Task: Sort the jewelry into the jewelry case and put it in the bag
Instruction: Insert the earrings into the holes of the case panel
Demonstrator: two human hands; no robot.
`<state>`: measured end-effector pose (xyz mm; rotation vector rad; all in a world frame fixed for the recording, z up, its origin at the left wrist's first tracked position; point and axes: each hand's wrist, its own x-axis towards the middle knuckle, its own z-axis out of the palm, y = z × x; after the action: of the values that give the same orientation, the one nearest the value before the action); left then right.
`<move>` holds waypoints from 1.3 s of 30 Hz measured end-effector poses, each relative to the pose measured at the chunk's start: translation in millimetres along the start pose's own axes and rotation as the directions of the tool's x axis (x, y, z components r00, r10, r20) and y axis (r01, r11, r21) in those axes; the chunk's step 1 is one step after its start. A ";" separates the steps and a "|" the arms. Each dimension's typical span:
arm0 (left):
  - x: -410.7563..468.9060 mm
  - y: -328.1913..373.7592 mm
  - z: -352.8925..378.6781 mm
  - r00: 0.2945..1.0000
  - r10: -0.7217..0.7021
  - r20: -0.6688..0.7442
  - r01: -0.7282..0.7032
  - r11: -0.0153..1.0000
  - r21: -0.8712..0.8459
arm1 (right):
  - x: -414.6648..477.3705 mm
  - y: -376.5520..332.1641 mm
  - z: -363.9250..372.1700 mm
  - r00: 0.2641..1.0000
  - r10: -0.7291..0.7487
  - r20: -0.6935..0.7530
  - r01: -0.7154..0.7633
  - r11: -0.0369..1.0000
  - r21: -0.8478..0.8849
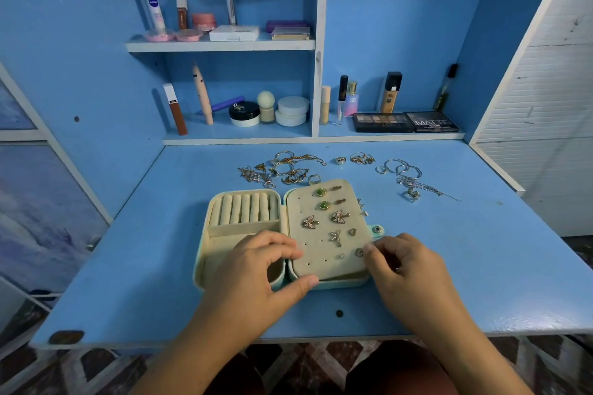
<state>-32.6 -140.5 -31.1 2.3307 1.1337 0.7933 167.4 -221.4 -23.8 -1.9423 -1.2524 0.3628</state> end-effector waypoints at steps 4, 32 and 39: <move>-0.1 0.0 0.7 1.000 -0.005 -0.002 0.005 1.000 0.006 | 0.1 1.6 0.6 1.000 -0.006 0.011 0.006 1.000 -0.025; -3.9 -0.4 2.1 0.998 0.048 -0.044 -0.046 0.998 0.047 | 127.0 20.0 -3.0 0.968 -0.161 0.192 0.220 0.913 -0.344; 2.0 2.8 -0.1 0.998 0.001 -0.066 -0.004 0.999 -0.037 | 67.1 -34.3 -6.5 0.904 -0.361 0.227 0.399 0.904 -0.153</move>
<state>-30.0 -140.5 -28.8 2.2915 1.1337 0.8904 181.1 -159.1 17.0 -1.7931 -1.8202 0.2354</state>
